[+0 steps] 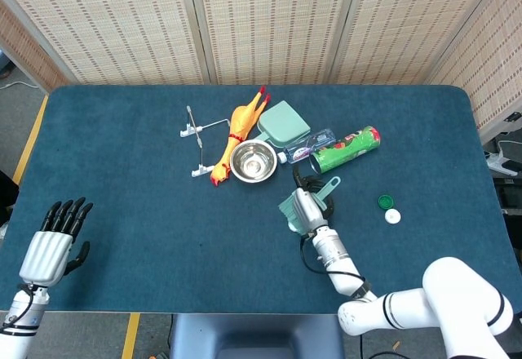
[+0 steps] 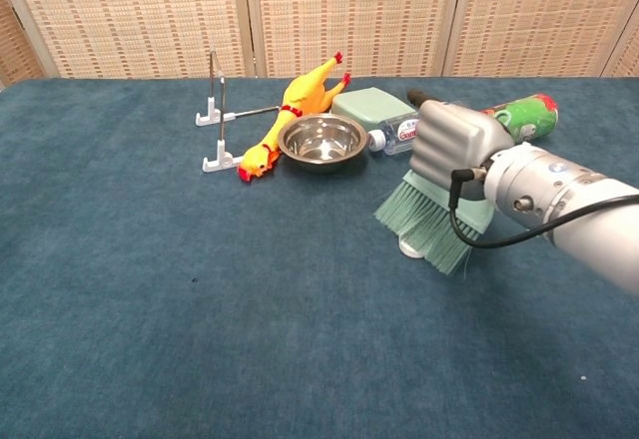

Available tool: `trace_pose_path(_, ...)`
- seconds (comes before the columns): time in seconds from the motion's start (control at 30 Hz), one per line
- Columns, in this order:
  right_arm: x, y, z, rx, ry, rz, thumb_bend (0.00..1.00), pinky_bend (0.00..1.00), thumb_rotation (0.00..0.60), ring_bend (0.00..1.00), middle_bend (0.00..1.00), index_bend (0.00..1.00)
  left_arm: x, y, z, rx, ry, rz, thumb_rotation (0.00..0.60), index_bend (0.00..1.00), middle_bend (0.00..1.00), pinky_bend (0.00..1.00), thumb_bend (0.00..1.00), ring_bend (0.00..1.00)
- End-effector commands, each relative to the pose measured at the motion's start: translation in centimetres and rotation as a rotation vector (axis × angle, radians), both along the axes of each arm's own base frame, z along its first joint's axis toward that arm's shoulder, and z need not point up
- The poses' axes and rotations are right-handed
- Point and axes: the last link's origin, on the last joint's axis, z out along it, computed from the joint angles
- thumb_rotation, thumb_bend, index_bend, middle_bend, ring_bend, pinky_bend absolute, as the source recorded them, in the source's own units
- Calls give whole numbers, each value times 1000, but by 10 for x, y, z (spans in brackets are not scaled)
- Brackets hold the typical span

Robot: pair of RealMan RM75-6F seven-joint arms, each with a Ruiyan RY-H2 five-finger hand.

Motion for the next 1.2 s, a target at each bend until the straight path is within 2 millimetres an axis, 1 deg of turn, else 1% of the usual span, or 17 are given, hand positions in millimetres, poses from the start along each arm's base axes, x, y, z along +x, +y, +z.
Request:
trace_pose_path(0.03,-13,-3,10,-22,17,-18,425,53,600,396,740,921,0,0,-1,-2,3,3,600,0,0,61,468,0)
trace_pose_path(0.37,-61,-7,47,-77,90,-71,425,53,600,397,740,921,0,2,-6,-14,14,7,600,0,0,61,468,0)
trace_pose_path(0.6,-99,-8,82,-138,142,-134,424,53,600,399,740,921,0,4,-10,-20,26,13,600,0,0,61,469,0)
trace_pose_path(0.7,-116,-9,94,-157,158,-172,425,53,600,399,740,921,1,4,-14,-31,33,14,600,0,0,60,469,0)
trace_pose_path(0.8,-129,-9,103,-169,152,-198,424,53,600,399,740,921,-2,4,-17,-42,42,18,600,0,0,61,469,0)
trace_pose_path(0.87,-131,-10,107,-170,114,-209,424,53,600,399,740,921,-2,4,-18,-44,44,17,600,0,0,61,468,0)
trace_pose_path(0.97,-126,-13,115,-179,5,-204,425,53,600,402,740,921,-3,4,-18,-42,45,17,600,0,0,61,468,0)
trace_pose_path(1.07,-113,-13,119,-170,-116,-197,425,53,600,402,740,921,-3,4,-18,-42,44,18,600,0,0,61,468,0)
trace_pose_path(1.2,-87,-7,111,-113,-214,-169,424,53,600,402,740,921,-3,3,-15,-42,40,13,600,0,0,61,469,0)
